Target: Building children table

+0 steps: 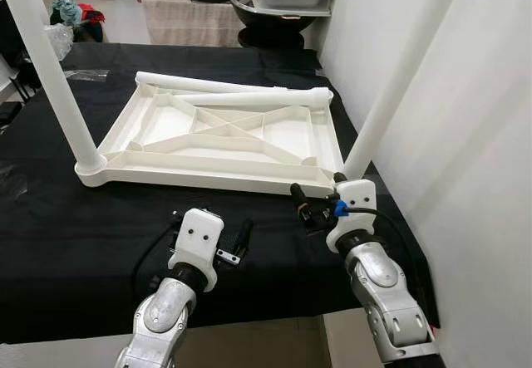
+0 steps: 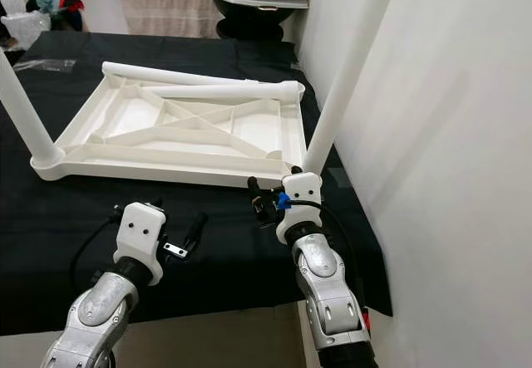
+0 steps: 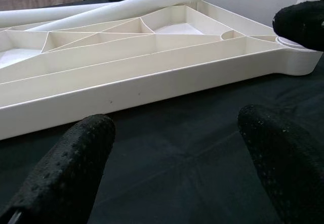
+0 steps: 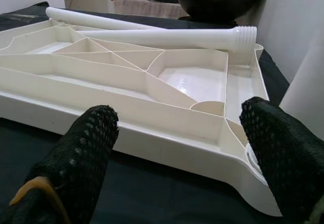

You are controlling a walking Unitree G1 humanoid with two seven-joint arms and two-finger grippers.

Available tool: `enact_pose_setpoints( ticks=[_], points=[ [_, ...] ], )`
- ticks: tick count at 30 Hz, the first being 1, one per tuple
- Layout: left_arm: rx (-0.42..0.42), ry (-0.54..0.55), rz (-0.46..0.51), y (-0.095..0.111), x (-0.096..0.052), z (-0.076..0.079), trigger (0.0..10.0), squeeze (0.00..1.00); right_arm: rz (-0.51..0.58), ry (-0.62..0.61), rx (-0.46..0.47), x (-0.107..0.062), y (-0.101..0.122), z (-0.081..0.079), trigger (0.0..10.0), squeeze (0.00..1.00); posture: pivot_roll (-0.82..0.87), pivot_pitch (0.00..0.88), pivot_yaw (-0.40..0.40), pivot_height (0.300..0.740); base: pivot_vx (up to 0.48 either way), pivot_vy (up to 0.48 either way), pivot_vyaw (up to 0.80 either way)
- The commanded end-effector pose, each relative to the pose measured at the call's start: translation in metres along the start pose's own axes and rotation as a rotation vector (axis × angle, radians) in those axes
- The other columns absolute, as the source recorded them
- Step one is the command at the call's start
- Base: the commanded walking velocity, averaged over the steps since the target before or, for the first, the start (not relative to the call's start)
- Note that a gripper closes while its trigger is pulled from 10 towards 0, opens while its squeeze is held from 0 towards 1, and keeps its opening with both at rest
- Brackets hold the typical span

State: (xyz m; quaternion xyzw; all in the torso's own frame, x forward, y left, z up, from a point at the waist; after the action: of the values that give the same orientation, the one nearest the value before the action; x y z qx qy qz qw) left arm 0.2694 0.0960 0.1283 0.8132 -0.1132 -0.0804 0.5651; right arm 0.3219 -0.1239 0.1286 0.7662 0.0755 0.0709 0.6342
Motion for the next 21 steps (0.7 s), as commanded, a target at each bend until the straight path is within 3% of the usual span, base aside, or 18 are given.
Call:
enact_pose_setpoints(
  ticks=[1, 21],
  points=[
    [-0.008, -0.004, -0.014, -0.0035, -0.0009, 0.0021, 10.0, 0.00, -0.003, 0.015, -0.004, 0.0004, 0.0010, -0.0052, 10.0, 0.00, 0.06, 0.000, -0.088, 0.740, 0.000, 0.480, 0.00],
    [-0.002, -0.023, -0.017, -0.0034, -0.0018, 0.0046, 10.0, 0.00, -0.046, 0.044, -0.053, -0.0040, -0.0057, -0.0115, 10.0, 0.00, 0.06, 0.000, -0.085, 0.740, 0.000, 0.480, 0.00]
  ],
)
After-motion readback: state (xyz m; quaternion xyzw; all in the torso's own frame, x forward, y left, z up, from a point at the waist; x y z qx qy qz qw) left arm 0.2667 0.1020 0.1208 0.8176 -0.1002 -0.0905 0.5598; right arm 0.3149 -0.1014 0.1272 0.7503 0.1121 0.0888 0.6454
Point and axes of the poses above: a point about 5 cm out from each wrist's last joint towards the gripper, its own x axis pointing out of the wrist towards the gripper, its own y axis along the axis of the wrist's last joint, z = x × y, the point moved 4 cm from there along x, pointing out of the wrist towards the gripper, and after that the axes turned 14 degrees about x, right-handed, at the moved point
